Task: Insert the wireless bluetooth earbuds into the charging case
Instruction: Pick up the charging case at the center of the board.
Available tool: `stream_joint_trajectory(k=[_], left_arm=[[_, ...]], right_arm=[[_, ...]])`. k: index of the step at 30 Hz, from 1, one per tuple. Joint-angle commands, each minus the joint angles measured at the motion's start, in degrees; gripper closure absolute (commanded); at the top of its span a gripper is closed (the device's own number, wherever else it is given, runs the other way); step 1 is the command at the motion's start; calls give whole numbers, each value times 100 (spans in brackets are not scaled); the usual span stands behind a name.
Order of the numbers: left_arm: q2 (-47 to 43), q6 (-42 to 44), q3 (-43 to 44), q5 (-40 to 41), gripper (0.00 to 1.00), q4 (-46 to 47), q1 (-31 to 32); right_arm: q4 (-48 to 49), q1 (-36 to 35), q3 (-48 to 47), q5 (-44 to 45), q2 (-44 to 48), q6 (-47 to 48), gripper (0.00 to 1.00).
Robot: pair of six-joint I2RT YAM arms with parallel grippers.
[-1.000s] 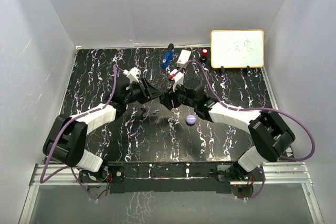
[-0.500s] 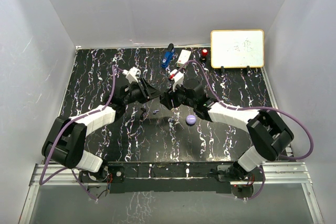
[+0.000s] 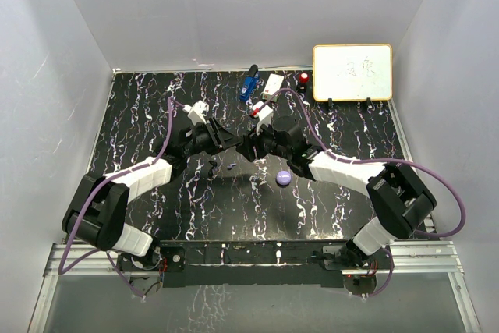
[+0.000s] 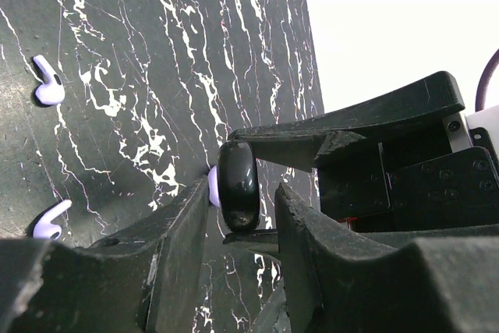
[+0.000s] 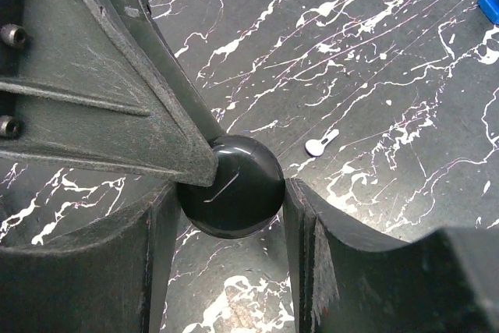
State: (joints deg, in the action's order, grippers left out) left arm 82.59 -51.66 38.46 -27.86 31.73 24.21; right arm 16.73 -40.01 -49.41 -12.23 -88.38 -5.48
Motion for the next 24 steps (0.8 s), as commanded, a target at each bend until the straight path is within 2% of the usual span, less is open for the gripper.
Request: stream_joint_trajectory(k=[1,15,17,19,21,24], left_arm=[[-217,-6,-40,-119,64,178,31],[-280,-13,-60,-125,83,218,47],[-286,-11,-55,-102,89,205,51],[-300,-2,-52,-82,100,182,49],[-311,-2,-70,-52,100,176,45],[-340,21,-74,26,100,105,49]], right_arm=[[406,-16,-299,-60,26,-48,77],[426,-20,-375,-52,-56,-94,74],[418,-16,-386,-27,-56,-113,66],[397,-10,-404,-4,-56,-135,52],[387,-15,-404,16,-52,-146,35],[362,-11,-404,57,-28,-176,23]])
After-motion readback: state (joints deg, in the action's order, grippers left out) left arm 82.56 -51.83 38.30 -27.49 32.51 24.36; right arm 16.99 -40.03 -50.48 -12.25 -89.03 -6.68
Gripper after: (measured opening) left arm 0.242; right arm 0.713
